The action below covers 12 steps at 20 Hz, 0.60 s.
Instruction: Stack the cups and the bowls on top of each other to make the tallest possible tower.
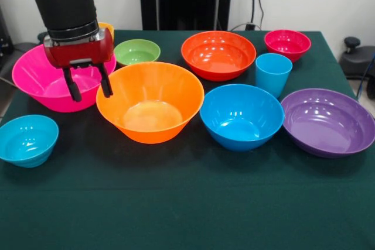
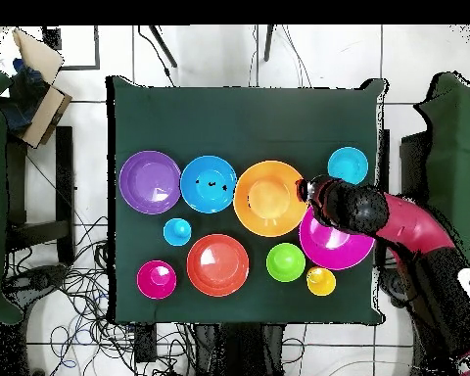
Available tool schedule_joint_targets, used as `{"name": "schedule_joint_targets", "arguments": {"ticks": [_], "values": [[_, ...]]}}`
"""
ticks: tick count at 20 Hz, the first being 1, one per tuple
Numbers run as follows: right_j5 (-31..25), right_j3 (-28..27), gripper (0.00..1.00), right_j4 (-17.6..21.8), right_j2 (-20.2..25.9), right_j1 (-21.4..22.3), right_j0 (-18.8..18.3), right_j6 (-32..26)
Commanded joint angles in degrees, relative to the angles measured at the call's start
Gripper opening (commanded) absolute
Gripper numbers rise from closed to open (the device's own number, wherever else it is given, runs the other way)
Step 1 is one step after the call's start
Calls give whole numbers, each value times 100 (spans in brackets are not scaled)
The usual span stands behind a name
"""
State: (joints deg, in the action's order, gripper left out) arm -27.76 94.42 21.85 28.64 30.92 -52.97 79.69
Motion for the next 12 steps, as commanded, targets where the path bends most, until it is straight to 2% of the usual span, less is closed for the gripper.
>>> {"name": "schedule_joint_targets", "arguments": {"ticks": [1,6,12], "values": [[206,305,100,573,473,-566,-307,-727],[82,276,100,629,673,-624,-504,-913],[-185,213,100,676,732,-487,-519,-998]]}}
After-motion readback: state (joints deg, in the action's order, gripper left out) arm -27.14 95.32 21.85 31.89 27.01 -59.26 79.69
